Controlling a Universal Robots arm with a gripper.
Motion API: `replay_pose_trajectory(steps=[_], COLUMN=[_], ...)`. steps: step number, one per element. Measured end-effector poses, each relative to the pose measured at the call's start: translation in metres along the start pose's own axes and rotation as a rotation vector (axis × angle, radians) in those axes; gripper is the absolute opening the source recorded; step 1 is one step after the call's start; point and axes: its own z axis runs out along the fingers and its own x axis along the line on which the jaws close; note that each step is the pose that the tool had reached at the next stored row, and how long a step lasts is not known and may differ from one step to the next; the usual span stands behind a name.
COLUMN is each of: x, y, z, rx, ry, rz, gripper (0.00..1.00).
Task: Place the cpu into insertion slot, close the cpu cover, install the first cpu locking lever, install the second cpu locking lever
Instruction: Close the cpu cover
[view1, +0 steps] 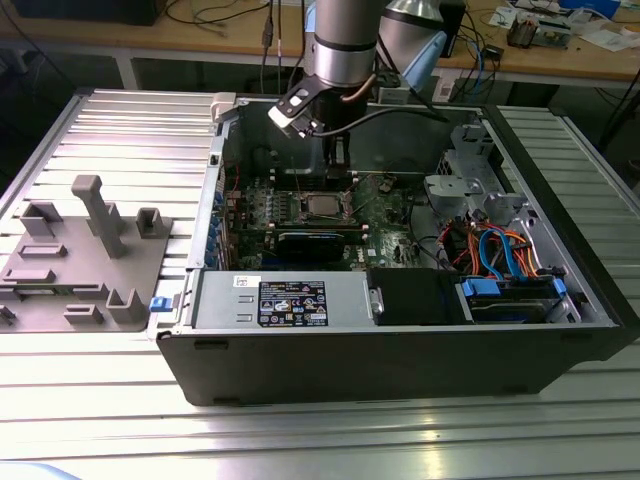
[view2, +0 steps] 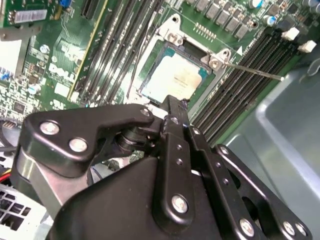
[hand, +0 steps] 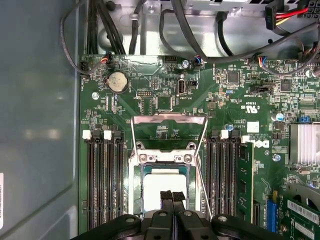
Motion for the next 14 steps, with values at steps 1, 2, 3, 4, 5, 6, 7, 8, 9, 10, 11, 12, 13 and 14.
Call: replay_pose_trajectory(steps=[1, 2, 3, 4, 5, 6, 7, 8, 9, 10, 11, 12, 13, 14], x=[-0.0002, -0.0003, -0.0004, -0.0004, -0.0004, -0.0004, -0.0005, -0.0005, -0.0005, -0.0006, -0.0007, -0.0008, -0.0008, -0.0008], y=[0.0000, 0.0001, 0.0001, 0.0002, 0.0011, 0.0029, 0.0059, 0.0085, 0.0113, 0.0152, 0.0191, 0.0219, 0.0234, 0.0243], z=[-0.0031, -0.0073, -0.0083, -0.0082, -0.0083, -0.0083, -0.0082, -0.0082, -0.0081, -0.0080, -0.0079, -0.0080, -0.0080, -0.0079], rx=[-0.0001, -0.0001, -0.0001, -0.0002, -0.0002, -0.0001, -0.0001, 0.0000, 0.0005, 0.0021, 0.0051, 0.0075, 0.0085, 0.0091], ry=[-0.0004, -0.0007, -0.0007, -0.0006, -0.0006, -0.0008, -0.0008, -0.0008, -0.0008, -0.0007, -0.0007, -0.0010, -0.0010, -0.0011], rz=[-0.001, -0.001, -0.001, -0.001, -0.001, -0.001, -0.001, -0.001, -0.001, -0.001, -0.001, -0.001, -0.001, -0.001], gripper=[0.11, 0.11, 0.11, 0.11, 0.11, 0.11, 0.11, 0.11, 0.11, 0.11, 0.11, 0.11, 0.11, 0.11])
